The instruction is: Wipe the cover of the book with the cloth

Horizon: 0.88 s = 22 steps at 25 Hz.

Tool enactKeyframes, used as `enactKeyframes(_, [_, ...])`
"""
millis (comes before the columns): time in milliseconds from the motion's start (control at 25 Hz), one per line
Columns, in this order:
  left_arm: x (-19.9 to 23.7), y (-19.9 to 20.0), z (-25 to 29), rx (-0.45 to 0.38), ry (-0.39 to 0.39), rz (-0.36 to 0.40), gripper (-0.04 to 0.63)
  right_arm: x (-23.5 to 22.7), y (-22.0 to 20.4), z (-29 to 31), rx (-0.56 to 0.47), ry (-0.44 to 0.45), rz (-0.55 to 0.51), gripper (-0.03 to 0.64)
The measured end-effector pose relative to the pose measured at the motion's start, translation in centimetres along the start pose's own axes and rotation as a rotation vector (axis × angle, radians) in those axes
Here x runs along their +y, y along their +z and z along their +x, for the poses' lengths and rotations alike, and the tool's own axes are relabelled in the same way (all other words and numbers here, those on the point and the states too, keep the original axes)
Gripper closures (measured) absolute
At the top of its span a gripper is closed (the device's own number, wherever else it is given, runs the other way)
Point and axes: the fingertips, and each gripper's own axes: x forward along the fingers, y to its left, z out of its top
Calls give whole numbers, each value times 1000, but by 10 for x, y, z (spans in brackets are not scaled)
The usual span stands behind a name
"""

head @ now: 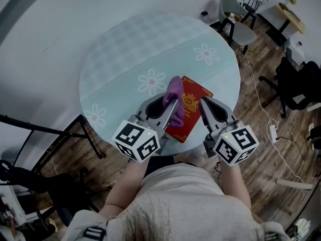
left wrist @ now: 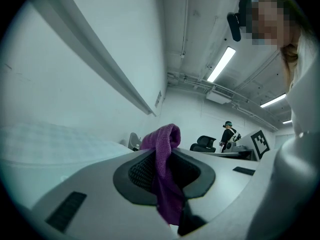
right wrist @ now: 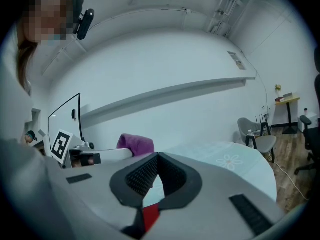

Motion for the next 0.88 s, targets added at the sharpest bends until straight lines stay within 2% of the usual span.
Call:
enactKeyframes(160, [-5, -5, 1, -6, -21, -18, 514, -1, -2, -1, 12, 4, -4, 595])
enactKeyframes(520, [-12, -8, 7, 2, -41, -5, 514, -5, -6, -1, 30, -8, -22, 595])
enactKeyframes(640, [-12, -7, 7, -6, -39, 13, 514, -5, -7, 1, 32, -7, -17, 595])
enactKeyframes(880, [-7, -8, 8, -2, -30, 0, 514, -9, -8, 0, 33, -16, -14, 595])
